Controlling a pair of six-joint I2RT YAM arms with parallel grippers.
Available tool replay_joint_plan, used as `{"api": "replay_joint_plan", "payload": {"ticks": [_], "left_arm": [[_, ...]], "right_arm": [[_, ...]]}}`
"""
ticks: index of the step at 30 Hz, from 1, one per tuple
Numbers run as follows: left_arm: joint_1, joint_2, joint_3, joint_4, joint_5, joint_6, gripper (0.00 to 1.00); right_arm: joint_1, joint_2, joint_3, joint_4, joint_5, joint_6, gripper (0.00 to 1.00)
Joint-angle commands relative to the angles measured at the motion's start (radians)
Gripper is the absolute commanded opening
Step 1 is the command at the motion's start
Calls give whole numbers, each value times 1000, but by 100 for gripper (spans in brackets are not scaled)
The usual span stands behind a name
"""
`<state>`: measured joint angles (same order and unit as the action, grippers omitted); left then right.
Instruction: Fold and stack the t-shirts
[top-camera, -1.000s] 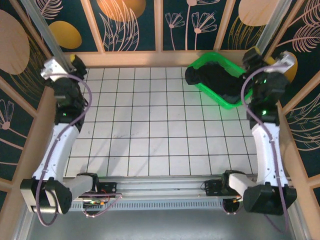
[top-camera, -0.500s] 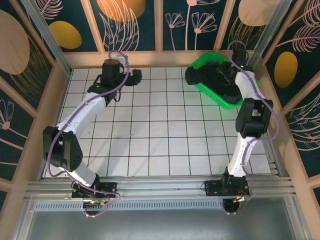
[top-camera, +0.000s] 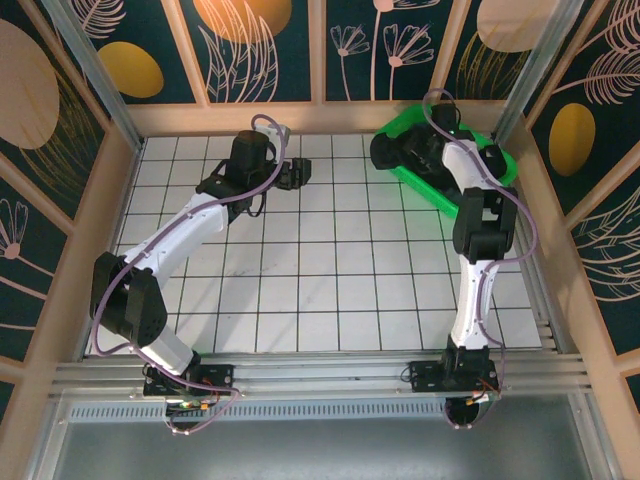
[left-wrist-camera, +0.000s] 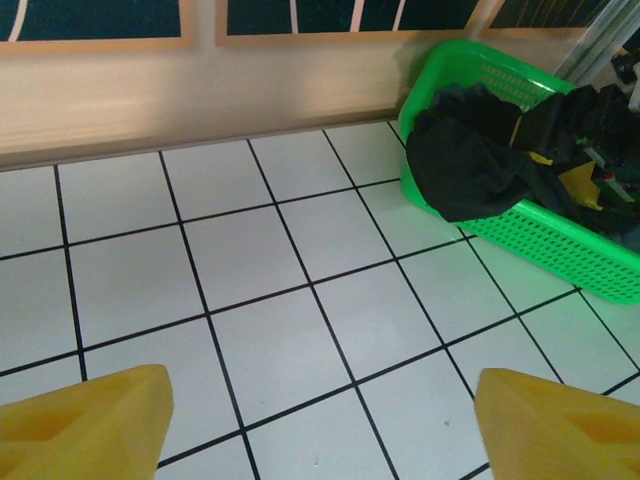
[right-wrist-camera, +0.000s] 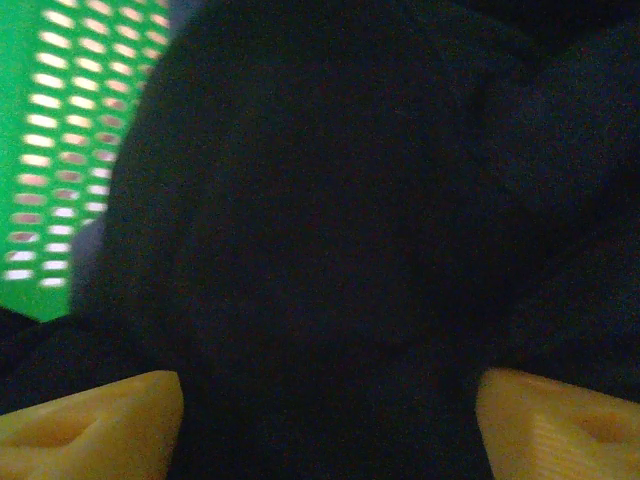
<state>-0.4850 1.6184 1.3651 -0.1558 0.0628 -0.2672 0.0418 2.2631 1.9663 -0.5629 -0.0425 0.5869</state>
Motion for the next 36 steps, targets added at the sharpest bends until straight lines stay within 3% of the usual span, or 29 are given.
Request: {"api": "replay_joint_plan", "payload": {"ticks": [1,9,15,17,19,23,29,36], "left_arm": [[-6,-34,-2,-22,15,-510,77],[-7,-26,5,-21,38,-522,73],[-9,-18,8,-18,58,-520,68],[-9,-18,9,-18,60,-519,66],[-9,-20,12,-19,60,-514,62],[-8,-27,27,-31,57,-502,51],[-9,-41,32,-39,37,-497,37],[-9,-46,50,-75,-31,-489,34]], "right_arm": [[-20,-37,-38,-51,31,33,76],[21,-111,-58,-9,14,-24,82],[30,-87,-41,-24,-53,-5,78],[29,-67,-40,-45,-55,6,69],[28,-66,-59,-45,-44,19,53],[25,-124,-78,-6,25,38,3],[25,-233,27,44,146,1,0],[57,-364,202,103,216,-92,0]]}}
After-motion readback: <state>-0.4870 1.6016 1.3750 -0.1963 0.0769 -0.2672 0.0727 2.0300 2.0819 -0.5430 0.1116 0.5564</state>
